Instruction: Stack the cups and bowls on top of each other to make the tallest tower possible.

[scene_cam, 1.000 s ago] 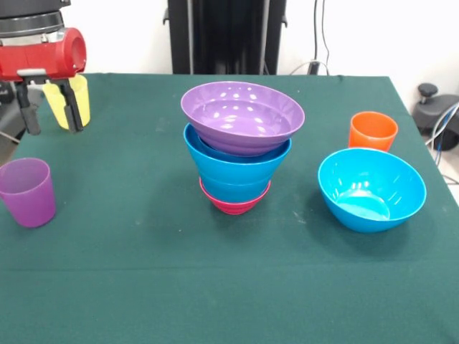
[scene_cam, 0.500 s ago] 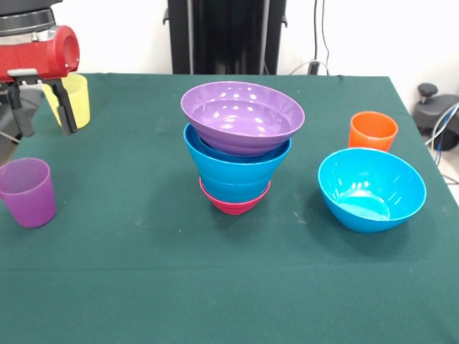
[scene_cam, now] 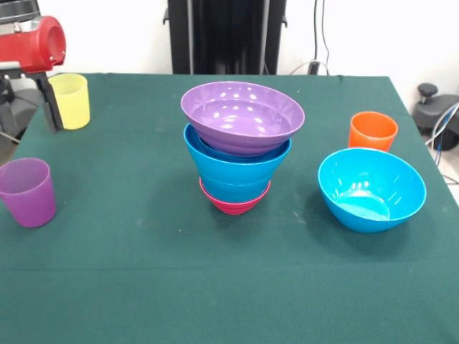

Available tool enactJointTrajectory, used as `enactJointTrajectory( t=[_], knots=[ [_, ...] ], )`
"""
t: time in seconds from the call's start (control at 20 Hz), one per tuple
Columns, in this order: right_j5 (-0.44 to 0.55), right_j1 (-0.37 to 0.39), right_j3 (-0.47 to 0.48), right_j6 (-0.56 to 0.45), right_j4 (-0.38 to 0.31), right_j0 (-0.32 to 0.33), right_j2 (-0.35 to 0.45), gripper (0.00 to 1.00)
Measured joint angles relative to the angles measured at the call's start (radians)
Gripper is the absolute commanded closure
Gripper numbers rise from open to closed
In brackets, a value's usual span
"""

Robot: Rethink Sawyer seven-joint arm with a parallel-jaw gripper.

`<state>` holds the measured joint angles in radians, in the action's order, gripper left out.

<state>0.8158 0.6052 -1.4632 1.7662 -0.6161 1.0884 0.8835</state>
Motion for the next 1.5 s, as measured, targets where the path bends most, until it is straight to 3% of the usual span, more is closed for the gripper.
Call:
enactJointTrajectory(
  t=[0.9, 1.5],
  knots=[
    [0.0, -0.105, 0.073, -0.01, -0.011, -0.047, 0.0, 0.0],
    [0.0, -0.105, 0.074, -0.01, -0.011, -0.047, 0.001, 0.0]
  ],
)
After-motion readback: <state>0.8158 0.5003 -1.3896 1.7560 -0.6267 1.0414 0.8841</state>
